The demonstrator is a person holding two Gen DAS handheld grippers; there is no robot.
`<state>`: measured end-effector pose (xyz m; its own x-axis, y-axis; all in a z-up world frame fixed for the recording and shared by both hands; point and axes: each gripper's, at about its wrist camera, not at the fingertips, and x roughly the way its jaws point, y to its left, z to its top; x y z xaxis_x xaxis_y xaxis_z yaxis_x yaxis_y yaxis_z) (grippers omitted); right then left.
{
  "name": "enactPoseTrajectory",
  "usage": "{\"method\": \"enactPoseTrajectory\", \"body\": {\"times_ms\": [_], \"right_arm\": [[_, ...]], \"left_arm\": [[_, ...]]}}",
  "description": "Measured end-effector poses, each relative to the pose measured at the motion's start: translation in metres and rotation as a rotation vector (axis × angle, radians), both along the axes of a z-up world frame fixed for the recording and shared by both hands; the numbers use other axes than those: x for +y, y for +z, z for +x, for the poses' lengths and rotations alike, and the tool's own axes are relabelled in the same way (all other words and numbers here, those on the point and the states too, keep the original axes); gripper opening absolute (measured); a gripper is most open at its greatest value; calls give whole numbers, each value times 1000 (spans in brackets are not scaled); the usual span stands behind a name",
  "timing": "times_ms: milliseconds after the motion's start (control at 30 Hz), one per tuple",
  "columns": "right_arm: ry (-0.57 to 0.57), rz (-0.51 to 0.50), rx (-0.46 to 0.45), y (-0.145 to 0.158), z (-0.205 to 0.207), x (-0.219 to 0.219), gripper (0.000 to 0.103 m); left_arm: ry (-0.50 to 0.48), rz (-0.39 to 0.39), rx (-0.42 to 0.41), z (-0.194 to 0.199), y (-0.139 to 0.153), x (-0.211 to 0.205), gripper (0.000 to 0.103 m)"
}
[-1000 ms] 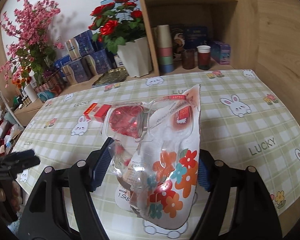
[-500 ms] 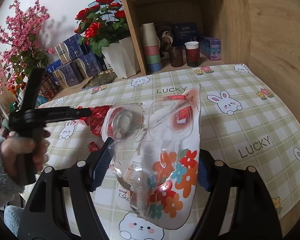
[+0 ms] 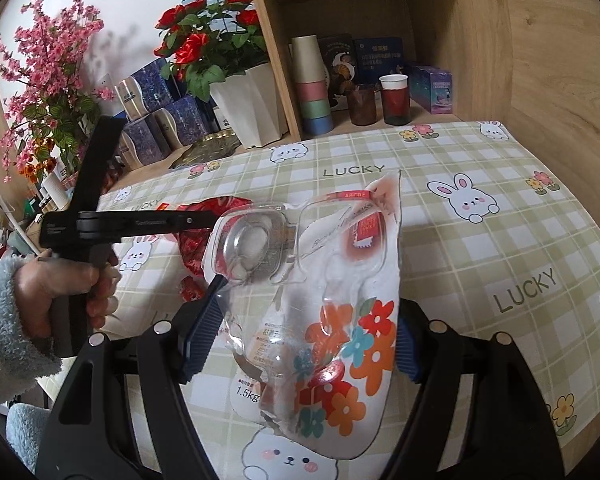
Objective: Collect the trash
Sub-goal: 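Grasp the crushed red soda can with the left gripper while the right gripper holds the package, then carry the package into the bin and release with the right gripper while the left gripper carries the can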
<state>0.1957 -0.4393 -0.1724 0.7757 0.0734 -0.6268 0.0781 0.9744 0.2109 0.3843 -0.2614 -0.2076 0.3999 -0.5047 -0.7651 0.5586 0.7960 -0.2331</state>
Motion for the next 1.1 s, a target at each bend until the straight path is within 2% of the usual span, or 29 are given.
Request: {"method": "enactPoseTrajectory", "body": {"times_ms": [133, 333, 467, 767, 967, 1100], "right_arm": [[16, 3, -12, 7, -4, 11, 73], [47, 8, -26, 17, -17, 32, 73], [83, 5, -26, 23, -28, 51, 73], [175, 4, -23, 35, -60, 102, 73], [244, 0, -15, 39, -86, 138, 73], [292, 0, -5, 39, -103, 160, 73]], "left_arm": [[12, -33, -29, -20, 22, 23, 30], [89, -85, -74, -62, 55, 82, 30], [153, -97, -94, -91, 66, 126, 30], [332, -137, -63, -179, 68, 233, 30], [423, -159, -61, -235, 65, 283, 30], [453, -154, -78, -262, 67, 301, 30]]}}
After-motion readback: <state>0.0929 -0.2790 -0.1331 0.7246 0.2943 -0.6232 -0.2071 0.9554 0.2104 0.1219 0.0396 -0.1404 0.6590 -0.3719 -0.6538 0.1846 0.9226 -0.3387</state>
